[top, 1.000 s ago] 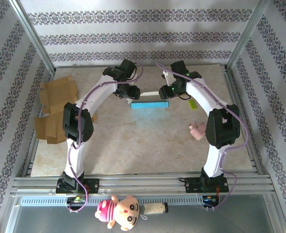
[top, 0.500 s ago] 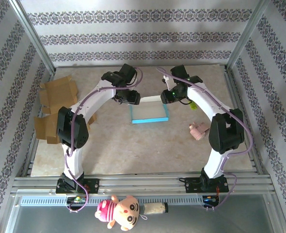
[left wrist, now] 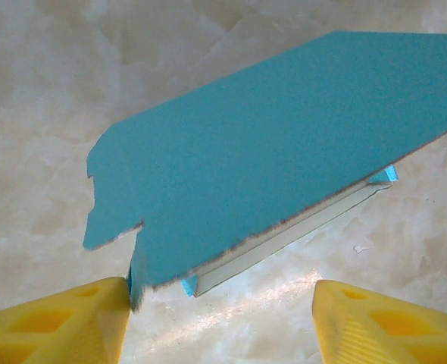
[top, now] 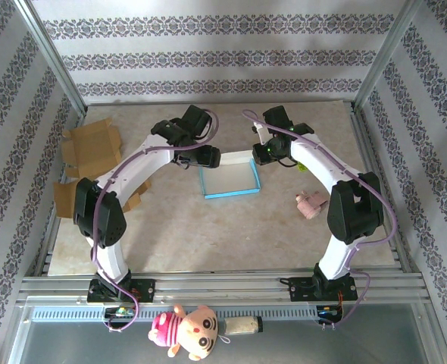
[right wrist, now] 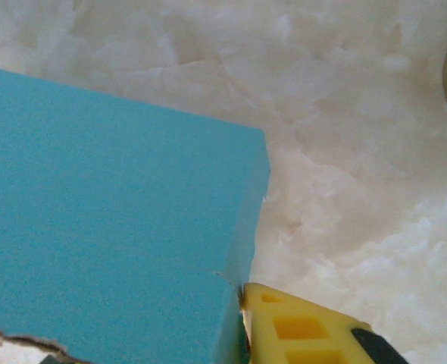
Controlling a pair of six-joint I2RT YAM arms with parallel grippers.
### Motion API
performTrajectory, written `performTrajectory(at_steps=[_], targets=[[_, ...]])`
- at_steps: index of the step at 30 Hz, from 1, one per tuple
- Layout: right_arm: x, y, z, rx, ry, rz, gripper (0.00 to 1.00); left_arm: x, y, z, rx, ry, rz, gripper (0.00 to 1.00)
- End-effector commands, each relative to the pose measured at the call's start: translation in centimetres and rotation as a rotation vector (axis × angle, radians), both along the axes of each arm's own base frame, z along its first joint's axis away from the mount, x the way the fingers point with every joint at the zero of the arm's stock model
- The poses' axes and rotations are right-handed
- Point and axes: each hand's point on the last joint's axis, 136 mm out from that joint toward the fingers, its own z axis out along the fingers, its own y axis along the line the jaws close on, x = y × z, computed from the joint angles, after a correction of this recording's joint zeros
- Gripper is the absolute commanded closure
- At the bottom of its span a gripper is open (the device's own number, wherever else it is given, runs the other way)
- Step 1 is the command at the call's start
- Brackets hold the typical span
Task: Fold the paper box
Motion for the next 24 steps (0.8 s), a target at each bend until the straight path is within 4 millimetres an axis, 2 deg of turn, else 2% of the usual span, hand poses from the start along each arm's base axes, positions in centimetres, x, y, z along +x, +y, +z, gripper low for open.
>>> performTrajectory(at_steps=[1,6,10,14,20,24], targets=[[-0.5,0.1,0.8,-0.015,-0.035,0.007,0.83,-0.4,0.5,2.4,0.004,-0.087,0.008,0.3],[-0.7,0.3,1.2,-0.018,-0.041,0.031,0.9,-1.6,2.4,3.7,0.078,-0.139,-0.029,0.29],[-0.7,0.4,1.5,-0.017,-0.05,0.038,0.91,-2.2,4.0,3.4,0.179,-0.144,-0.066,0.29],[-0.6,0.6,1.6,-0.017,-0.052,0.052,0.92,-1.3,5.1,2.9,0.273,-0.184,-0.096,0.3],[-0.8,1.0,1.9,-0.032,-0.055,0.081,0.91,1.4,4.9,2.6,0.387,-0.261,-0.246,0.3],[-0.8,0.9,2.0,-0.036,-0.055,0.086,0.91,1.6,3.7,1.0,0.361,-0.159,-0.375,0.29]])
